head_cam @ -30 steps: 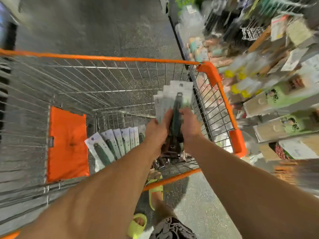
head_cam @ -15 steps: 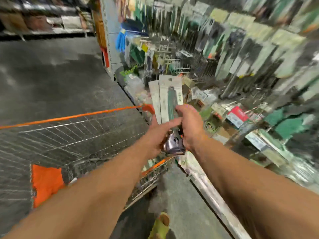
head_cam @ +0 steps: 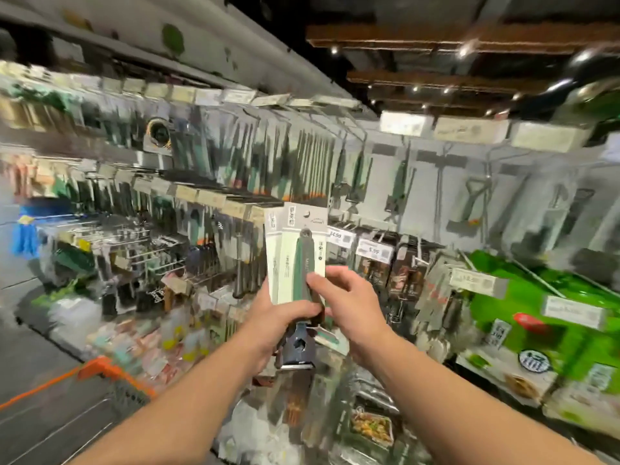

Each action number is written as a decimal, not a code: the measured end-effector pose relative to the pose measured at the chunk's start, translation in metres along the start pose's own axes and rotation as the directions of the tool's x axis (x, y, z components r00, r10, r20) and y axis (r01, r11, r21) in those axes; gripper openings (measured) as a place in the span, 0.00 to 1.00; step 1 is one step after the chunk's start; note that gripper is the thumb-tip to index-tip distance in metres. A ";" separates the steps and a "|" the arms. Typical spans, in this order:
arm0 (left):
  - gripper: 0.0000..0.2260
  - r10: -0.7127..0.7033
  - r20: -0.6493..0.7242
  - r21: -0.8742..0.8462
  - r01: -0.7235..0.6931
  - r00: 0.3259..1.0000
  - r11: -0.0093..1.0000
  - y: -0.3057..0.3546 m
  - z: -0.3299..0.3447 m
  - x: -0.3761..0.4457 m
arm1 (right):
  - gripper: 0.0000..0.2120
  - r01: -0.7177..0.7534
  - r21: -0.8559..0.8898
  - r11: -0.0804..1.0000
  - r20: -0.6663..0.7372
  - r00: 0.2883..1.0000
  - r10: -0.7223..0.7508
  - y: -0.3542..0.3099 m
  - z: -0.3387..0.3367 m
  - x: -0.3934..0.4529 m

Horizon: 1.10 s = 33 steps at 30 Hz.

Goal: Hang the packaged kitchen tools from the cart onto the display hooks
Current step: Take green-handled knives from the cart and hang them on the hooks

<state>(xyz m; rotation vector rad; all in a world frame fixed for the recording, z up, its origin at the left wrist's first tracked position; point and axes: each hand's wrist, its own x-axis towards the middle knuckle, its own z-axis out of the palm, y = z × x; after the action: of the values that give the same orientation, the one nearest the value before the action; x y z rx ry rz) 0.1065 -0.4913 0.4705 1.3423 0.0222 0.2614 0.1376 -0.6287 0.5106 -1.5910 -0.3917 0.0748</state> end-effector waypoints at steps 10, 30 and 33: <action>0.34 0.027 0.209 0.006 -0.029 0.978 1.000 0.007 0.149 0.029 | 0.07 0.052 -0.011 0.999 -0.180 0.982 -0.053 -0.045 -0.142 -0.018; 0.33 0.036 0.098 0.012 -0.037 0.994 0.999 -0.009 0.220 0.044 | 0.11 -0.009 0.052 0.999 -0.151 0.988 0.016 -0.037 -0.232 0.003; 0.30 0.027 0.082 0.034 -0.029 0.996 0.999 -0.006 0.199 0.059 | 0.11 -0.040 0.033 0.999 -0.112 0.993 0.043 -0.029 -0.213 0.023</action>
<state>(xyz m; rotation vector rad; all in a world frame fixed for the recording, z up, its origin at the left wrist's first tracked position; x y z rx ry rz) 0.1976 -0.6712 0.5185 1.3878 -0.0604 0.2309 0.2139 -0.8252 0.5572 -1.5651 -0.2684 0.0226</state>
